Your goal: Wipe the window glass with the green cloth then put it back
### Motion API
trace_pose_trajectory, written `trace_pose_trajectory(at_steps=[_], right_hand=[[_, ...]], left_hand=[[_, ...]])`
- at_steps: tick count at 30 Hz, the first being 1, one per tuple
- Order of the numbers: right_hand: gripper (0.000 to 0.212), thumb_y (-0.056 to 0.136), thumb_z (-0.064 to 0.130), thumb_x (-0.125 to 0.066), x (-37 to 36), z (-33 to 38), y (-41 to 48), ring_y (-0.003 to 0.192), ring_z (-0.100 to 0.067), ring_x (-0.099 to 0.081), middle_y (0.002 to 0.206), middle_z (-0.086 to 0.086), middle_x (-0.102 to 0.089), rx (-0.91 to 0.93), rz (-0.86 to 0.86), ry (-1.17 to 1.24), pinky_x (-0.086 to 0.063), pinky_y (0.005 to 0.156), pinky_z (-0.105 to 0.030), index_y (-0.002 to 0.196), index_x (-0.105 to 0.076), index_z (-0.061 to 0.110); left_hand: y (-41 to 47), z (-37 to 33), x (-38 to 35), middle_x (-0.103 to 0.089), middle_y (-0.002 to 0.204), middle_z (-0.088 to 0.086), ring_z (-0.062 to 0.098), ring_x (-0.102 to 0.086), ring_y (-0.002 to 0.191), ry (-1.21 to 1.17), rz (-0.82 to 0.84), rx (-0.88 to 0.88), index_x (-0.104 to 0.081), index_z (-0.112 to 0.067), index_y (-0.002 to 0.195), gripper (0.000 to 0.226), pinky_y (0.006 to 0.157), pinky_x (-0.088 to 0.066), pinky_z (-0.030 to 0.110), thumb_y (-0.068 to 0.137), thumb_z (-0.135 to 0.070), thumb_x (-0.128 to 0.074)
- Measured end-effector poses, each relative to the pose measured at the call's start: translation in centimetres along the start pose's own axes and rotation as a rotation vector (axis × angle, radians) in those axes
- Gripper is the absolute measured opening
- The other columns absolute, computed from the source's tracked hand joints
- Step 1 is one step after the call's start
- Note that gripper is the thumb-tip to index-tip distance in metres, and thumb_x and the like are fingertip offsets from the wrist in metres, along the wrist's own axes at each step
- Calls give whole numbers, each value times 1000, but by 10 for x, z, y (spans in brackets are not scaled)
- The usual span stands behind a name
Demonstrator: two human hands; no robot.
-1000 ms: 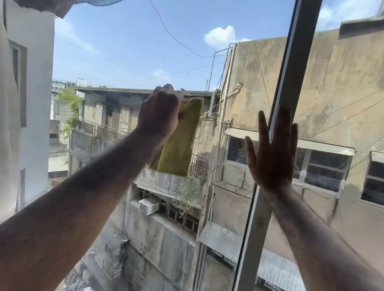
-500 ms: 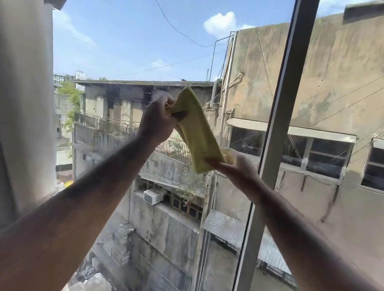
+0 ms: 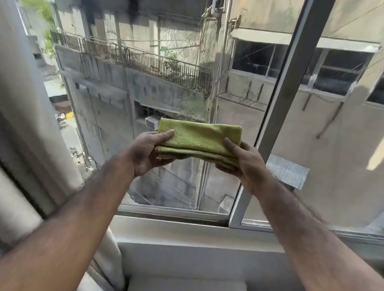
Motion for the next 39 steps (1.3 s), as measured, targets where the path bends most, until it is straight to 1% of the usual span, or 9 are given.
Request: trace_pose_trajectory(at_steps=[7,11,18,22,25,30,33,35,39], right_hand=[[30,74,28,-90,72,-219,-47,70,-8,-78,87,3,-83,-286,-77,-99,-65,57,-22,99,-81,14],[31,91,5,-82,118,-368,-92,85,-16,-78,107,-9,-81,-510,-70,-172,-66,66,-19,122,-76,5],[40,90,-13,-76,175,-576,-200,76,-8,-81,94,-4,-84,-840,-66,-216,-65,66,-16,127,-69,-1],[33,79,-2,-92,205,-669,-262,75,-19,-77,80,-5,-79,-993,-74,-394,-71,83,-41,109,-77,-4],[39,72,11,-100,219,-714,-291,75,-24,-61,68,-6,-57,-1029,-77,-608,-65,92,-61,67,-61,12],[45,80,31,-94,231,-764,-307,72,-26,-58,66,-4,-59,-988,-52,-916,-59,80,-51,67,-52,17],[36,90,52,-78,226,-767,-301,93,-33,-73,96,-8,-75,-954,55,-1248,-52,69,-37,92,-63,19],[53,95,60,-69,216,-766,-294,105,-34,-73,116,-7,-74,-899,202,-1519,-43,69,-34,125,-59,17],[62,97,62,-66,204,-714,-247,111,-32,-69,123,-7,-68,-666,175,-1664,-50,71,-39,133,-48,15]], left_hand=[[5,231,57,-78,104,10,21,-76,87,153,-81,248,-74,-3,114,22,76,-69,35,93,-10,-74],[-13,363,82,-82,78,-4,3,-75,62,272,-122,379,-79,-8,96,10,50,-58,15,86,-7,-81],[-59,586,117,-77,102,19,14,-76,74,404,-77,657,-71,9,118,32,66,-67,22,86,6,-78],[-93,691,129,-75,103,21,19,-74,76,512,-31,781,-69,12,119,33,70,-67,26,87,8,-76],[-112,744,140,-80,99,18,22,-72,85,696,-20,779,-77,1,107,26,91,-66,44,82,0,-84],[-113,796,138,-77,93,15,16,-68,78,1019,88,701,-76,-13,91,17,89,-60,38,80,-19,-88],[-102,801,132,-74,97,6,30,-70,92,1270,163,611,-71,-15,98,23,80,-58,39,86,-32,-81],[-100,795,127,-68,108,7,33,-68,98,1459,197,539,-63,-17,107,31,76,-53,40,89,-39,-76],[-81,747,110,-60,122,7,31,-61,114,1548,137,345,-53,-15,120,46,87,-56,47,93,-47,-70]])
Point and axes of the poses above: each hand's wrist, its own y-axis towards the middle knuckle, its own x-axis out of the back of the hand, z = x × y, the point moved 10 cm from there along y, towards the middle knuckle
